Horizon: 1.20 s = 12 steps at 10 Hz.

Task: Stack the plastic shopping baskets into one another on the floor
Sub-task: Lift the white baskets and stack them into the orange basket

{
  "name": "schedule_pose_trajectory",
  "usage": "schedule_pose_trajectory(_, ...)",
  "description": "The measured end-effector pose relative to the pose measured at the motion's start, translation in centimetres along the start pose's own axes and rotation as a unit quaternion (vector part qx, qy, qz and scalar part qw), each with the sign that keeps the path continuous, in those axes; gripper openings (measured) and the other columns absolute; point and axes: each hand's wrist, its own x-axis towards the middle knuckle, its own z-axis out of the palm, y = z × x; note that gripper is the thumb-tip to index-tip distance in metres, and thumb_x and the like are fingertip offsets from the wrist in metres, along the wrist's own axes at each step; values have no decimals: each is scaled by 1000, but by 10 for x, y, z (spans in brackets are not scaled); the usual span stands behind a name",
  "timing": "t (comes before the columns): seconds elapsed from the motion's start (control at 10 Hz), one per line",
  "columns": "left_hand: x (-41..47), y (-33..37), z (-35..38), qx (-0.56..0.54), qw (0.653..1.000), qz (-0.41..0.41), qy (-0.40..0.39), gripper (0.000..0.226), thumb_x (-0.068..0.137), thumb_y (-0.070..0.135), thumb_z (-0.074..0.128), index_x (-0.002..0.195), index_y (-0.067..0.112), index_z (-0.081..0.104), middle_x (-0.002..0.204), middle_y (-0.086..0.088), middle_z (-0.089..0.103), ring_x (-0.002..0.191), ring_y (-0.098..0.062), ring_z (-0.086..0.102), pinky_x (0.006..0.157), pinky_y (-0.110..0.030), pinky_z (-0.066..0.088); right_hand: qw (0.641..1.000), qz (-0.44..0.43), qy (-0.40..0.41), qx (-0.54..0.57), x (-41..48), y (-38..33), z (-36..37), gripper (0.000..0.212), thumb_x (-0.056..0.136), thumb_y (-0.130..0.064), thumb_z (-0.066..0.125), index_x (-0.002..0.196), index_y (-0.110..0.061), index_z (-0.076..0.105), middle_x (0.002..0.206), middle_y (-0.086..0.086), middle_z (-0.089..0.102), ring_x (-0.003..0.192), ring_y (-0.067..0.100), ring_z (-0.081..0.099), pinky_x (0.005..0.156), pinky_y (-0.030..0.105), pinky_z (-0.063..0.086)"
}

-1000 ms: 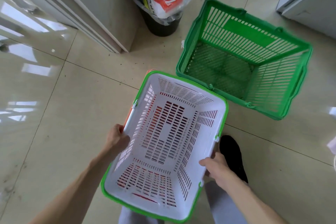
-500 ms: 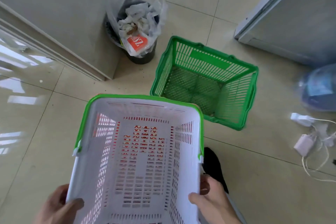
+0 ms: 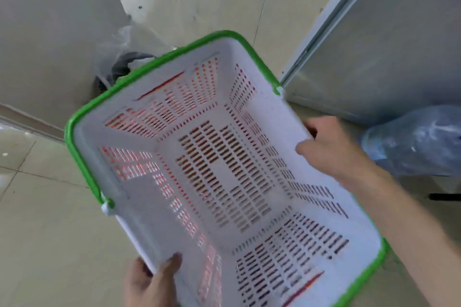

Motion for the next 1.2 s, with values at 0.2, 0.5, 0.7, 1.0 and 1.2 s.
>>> schedule_pose_trajectory(0.2, -30, -28, 112, -22, 996, -80, -27, 15, 85, 2, 57, 94, -10, 58, 87, -22, 63, 67, -22, 51, 54, -27, 38, 980, -113, -81, -140, 123, -17, -3, 11, 76, 2, 48, 72, -5, 56, 61, 7, 45, 53, 21, 41, 51, 26, 28)
schedule_pose_trajectory(0.5, -11, -43, 202, -12, 991, -134, 5, 16, 84, -7, 41, 71, 0, 49, 74, -12, 57, 60, -21, 49, 51, -24, 39, 936, -154, -182, -260, 224, 9, 63, 19, 79, 1, 44, 68, -13, 38, 74, 5, 41, 66, 25, 40, 51, 29, 26)
schedule_pose_trajectory(0.7, 46, -57, 205, 102, 988, -116, 17, 8, 88, 0, 44, 81, 0, 48, 83, -13, 54, 61, -16, 46, 57, -33, 51, 931, -123, -180, -293, 243, 44, 101, 6, 85, 0, 48, 89, -5, 50, 95, 13, 57, 78, 28, 54, 63, 33, 42)
schedule_pose_trajectory(1.0, 68, -67, 221, 23, 980, -195, 22, 59, 93, 6, 45, 143, -17, 24, 146, -36, 34, 134, -49, 38, 108, -52, 35, 899, -87, -113, -413, 257, 79, 135, 12, 89, -8, 49, 100, -2, 49, 130, 22, 43, 123, 38, 37, 95, 42, 41)
schedule_pose_trajectory(1.2, 97, -75, 236, 129, 973, -186, -50, 57, 100, 22, 33, 146, -9, 23, 90, -14, 55, 81, -25, 59, 86, -20, 54, 918, -61, -146, -363, 245, 102, 148, 79, 94, -10, 50, 152, 6, -3, 161, 24, 6, 147, 40, 14, 117, 45, 24)
